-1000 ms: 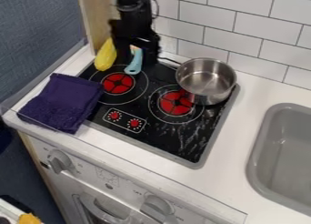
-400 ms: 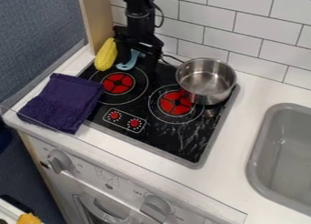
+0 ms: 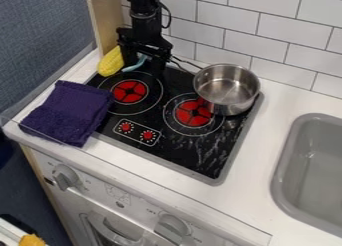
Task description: Place the blue brush on top of the purple cloth
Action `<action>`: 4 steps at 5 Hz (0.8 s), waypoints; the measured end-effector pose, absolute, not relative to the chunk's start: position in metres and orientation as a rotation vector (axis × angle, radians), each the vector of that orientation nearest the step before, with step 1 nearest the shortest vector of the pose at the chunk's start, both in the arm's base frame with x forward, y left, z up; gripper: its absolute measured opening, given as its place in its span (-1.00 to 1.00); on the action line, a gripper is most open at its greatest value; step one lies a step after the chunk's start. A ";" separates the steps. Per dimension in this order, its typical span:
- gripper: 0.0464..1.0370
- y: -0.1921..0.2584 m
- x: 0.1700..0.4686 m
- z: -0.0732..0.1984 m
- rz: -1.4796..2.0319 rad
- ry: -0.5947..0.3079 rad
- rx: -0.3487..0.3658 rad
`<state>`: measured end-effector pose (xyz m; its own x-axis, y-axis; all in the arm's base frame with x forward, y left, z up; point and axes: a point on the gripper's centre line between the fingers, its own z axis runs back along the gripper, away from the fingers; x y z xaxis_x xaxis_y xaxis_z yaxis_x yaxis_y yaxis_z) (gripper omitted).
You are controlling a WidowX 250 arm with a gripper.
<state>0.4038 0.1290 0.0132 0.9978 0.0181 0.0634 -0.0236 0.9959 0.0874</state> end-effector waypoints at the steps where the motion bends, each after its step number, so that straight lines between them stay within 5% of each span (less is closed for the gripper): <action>1: 0.15 0.125 0.400 0.009 0.016 -0.056 0.069; 2: -0.41 0.122 0.395 0.010 -0.014 -0.061 0.068; 3: -0.75 0.114 0.389 0.013 -0.052 -0.056 0.059; 4: -0.89 0.104 0.385 0.047 -0.087 -0.111 0.086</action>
